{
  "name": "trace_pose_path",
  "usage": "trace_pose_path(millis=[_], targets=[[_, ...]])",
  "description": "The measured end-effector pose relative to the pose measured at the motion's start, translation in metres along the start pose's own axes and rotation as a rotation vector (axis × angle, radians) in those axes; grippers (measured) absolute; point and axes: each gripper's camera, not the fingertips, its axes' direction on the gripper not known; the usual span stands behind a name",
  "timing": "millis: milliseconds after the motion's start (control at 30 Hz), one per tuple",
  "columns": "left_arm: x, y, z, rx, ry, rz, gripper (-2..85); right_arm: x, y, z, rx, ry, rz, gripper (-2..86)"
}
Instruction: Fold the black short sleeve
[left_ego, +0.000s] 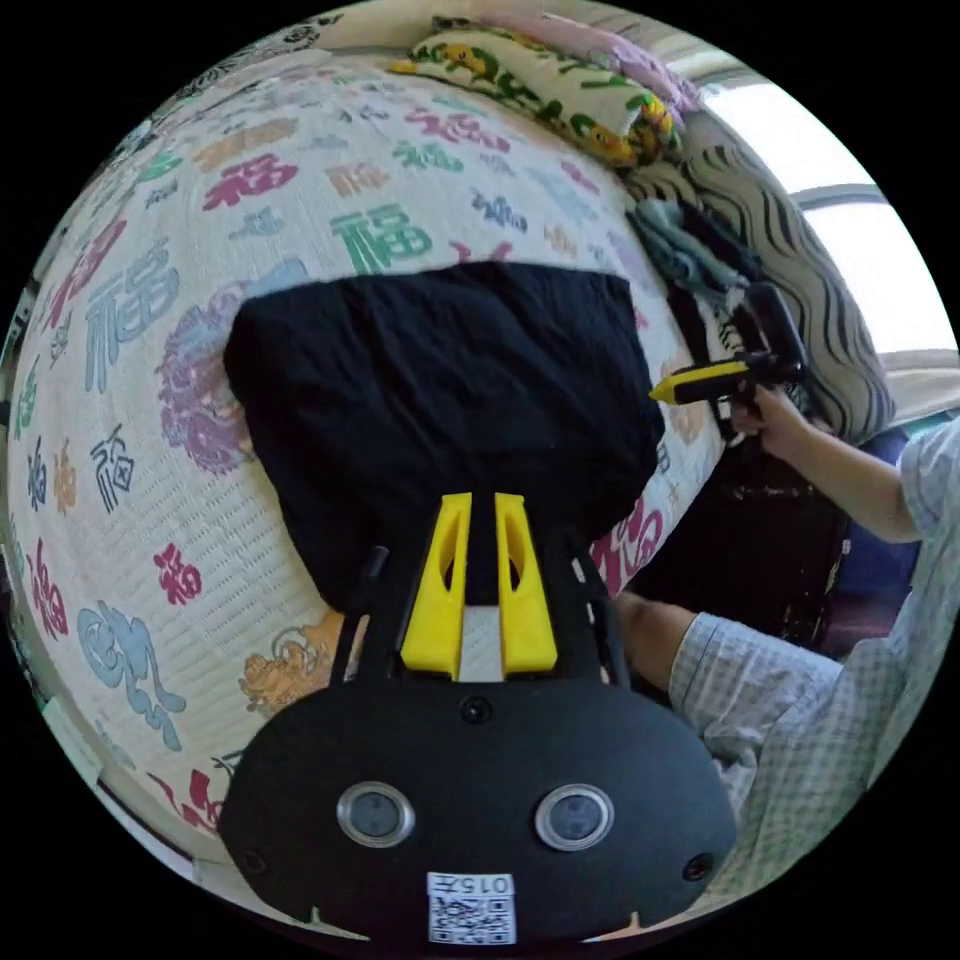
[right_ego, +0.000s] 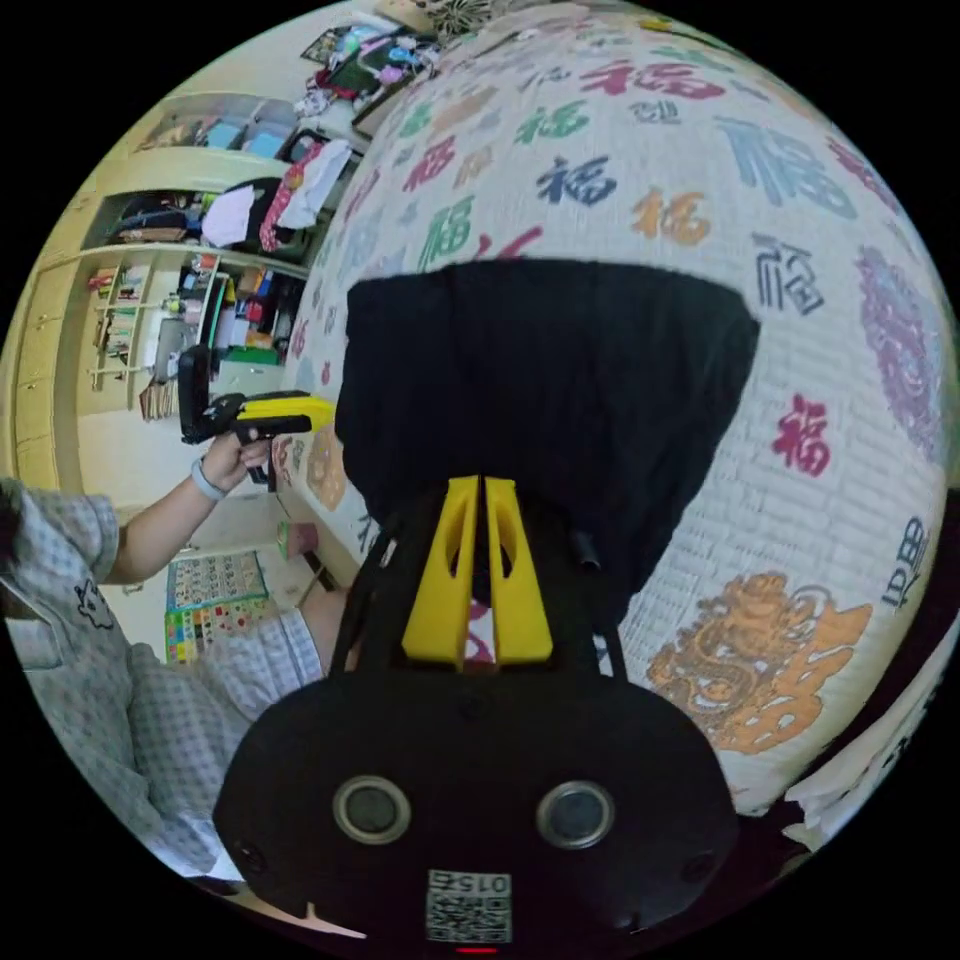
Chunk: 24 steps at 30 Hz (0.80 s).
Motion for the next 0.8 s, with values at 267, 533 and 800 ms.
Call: trace_pose_path(millis=[267,533,800], targets=[[-0.075,-0.071,0.016,0.053,-0.244,-0.158,-0.3,0.050,-0.101,-0.011,0.069,0.410,0.185,-0.7],[-0.105,-0.010,-0.003,0.204,-0.309,-0.326,3.8,0.044,-0.101,-0.039,0.134,0.348,0.240,0.0],[-0.118,0.089,0.023,0.216,-0.066,-0.528,8.5,-0.073,-0.169,-0.024,0.090,0.153,-0.106,7.8]])
